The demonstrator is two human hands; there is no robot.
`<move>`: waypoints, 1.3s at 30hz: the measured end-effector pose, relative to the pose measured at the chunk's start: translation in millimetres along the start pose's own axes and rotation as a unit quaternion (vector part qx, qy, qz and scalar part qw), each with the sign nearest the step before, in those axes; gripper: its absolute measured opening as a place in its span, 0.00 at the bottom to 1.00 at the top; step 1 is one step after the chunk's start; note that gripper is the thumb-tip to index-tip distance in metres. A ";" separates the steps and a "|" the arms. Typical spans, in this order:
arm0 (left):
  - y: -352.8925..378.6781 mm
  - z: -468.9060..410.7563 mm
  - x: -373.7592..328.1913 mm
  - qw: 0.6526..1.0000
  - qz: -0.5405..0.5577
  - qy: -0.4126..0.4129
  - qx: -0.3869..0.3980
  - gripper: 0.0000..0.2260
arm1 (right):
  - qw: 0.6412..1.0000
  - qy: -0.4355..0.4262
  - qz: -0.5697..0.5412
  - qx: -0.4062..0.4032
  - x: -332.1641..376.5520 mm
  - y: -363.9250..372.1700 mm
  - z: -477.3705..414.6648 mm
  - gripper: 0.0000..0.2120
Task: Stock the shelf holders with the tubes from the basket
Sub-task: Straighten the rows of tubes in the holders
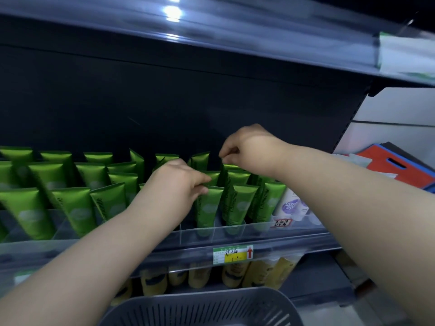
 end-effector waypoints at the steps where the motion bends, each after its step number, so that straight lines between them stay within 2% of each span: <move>1: -2.4 1.2 0.5 1.000 -0.003 -0.003 -0.002 0.11 | 1.000 -0.002 0.000 -0.003 -0.3 0.4 0.7 0.14; 11: -45.1 32.0 10.4 0.995 -0.088 -0.018 -0.043 0.08 | 0.998 -0.027 -0.058 -0.024 8.7 -5.4 -16.4 0.13; 15: -46.1 57.6 21.4 0.995 -0.084 -0.033 -0.032 0.12 | 0.996 -0.039 -0.079 -0.025 15.2 -4.4 -30.3 0.13; 18: -46.1 81.3 26.4 0.994 -0.073 -0.054 -0.053 0.11 | 0.994 -0.057 -0.090 -0.020 23.3 -0.4 -38.4 0.12; 22: -50.1 86.2 25.4 0.995 -0.068 -0.054 -0.055 0.12 | 0.994 -0.070 -0.081 -0.005 34.1 7.1 -46.8 0.13; 26: -62.7 82.6 32.1 0.992 -0.063 -0.087 -0.061 0.11 | 0.995 -0.075 -0.065 0.001 40.5 10.1 -53.6 0.13; 31: -64.2 77.5 31.3 0.991 -0.074 -0.090 -0.071 0.10 | 0.997 -0.068 -0.016 0.014 45.1 15.7 -61.0 0.05; 39: -64.8 73.4 38.1 0.990 -0.065 -0.106 -0.060 0.12 | 0.998 -0.038 0.035 0.027 34.5 4.1 -51.1 0.03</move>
Point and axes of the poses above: each hand's wrist, its own z-axis away from the middle knuckle, its own y-axis out of the palm, x = y × z, the point moved 10 cm from there along -z, towards the middle knuckle, and after that the axes turned 15 degrees about x, right-handed, at the moved point
